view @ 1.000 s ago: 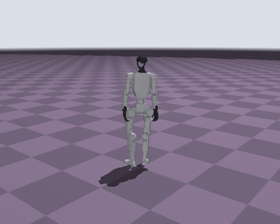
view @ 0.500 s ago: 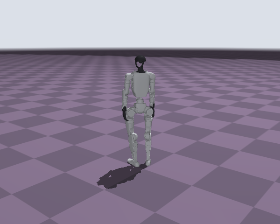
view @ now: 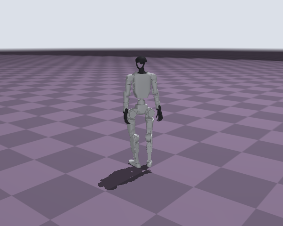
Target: In place motions
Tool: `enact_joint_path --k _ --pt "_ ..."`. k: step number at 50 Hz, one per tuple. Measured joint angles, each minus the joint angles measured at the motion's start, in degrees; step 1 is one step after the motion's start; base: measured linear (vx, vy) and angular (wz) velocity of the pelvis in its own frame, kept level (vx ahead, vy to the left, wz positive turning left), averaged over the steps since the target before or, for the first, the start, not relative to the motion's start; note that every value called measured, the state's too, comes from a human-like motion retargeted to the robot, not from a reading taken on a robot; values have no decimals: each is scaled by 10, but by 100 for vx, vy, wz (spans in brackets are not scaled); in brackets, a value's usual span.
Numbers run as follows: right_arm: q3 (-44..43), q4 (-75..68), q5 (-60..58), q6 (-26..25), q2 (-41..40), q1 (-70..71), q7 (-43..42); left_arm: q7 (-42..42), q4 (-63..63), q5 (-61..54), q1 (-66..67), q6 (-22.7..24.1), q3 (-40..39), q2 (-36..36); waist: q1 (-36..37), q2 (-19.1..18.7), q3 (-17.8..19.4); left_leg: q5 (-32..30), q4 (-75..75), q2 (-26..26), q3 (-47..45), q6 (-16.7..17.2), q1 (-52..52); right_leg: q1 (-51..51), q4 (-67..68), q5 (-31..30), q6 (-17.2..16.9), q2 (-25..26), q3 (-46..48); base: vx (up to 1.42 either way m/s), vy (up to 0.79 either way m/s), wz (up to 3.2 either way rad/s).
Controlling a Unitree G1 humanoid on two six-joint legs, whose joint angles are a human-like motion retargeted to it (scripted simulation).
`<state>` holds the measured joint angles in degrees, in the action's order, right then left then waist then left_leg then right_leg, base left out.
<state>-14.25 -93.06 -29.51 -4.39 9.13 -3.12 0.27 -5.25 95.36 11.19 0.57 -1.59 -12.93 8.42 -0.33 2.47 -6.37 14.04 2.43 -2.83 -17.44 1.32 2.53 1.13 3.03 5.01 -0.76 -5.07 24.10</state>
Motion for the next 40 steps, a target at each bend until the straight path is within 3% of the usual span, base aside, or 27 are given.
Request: enact_joint_path --k 8,10,14,17,19,25,33,40 --pt "10 50 -25 -11 4 15 38 -12 -21 13 -19 -3 15 -3 8 -3 12 9 -3 5 -13 -3 -5 26 50 -24 -11 -11 -12 -1 5 -14" --pt "21 65 -44 -14 5 30 52 -20 -23 12 -28 -6 6 -5 18 -8 15 12 -5 12 -33 -2 -2 46 71 -46 -25 -12 -42 -14 11 -90" --pt "52 90 -65 -1 1 55 65 -38 -28 4 -36 -9 -2 -5 26 -17 25 14 -7 21 -65 -1 -1 68 95 -13 -11 7 -129 -14 4 -63" --pt "63 105 -74 6 -4 59 64 -56 -20 9 -45 -17 6 6 6 -22 27 11 -6 18 -47 -1 2 44 64 -5 2 -15 -77 -11 -2 50" --pt "64 105 -76 7 -6 54 57 -56 -12 23 -51 -27 7 13 8 -13 23 11 -5 8 -42 0 1 24 32 -18 -9 -28 -45 0 -1 39" --pt "32 82 -89 -7 -6 40 49 -35 -4 23 -58 -28 12 10 57 -5 13 16 5 12 -44 6 3 12 -9 -39 -6 -21 -40 -4 -6 7" --pt "25 70 -52 2 2 30 28 -35 -10 23 -48 -15 5 13 3 -19 1 15 22 24 -16 16 24 4 -25 -41 -1 -12 -3 -7 -6 37" --pt "0 48 -28 2 6 27 29 -32 -24 20 -47 -15 23 18 15 -11 8 40 44 51 -88 39 21 10 -25 -45 0 -13 -6 -6 -7 2"
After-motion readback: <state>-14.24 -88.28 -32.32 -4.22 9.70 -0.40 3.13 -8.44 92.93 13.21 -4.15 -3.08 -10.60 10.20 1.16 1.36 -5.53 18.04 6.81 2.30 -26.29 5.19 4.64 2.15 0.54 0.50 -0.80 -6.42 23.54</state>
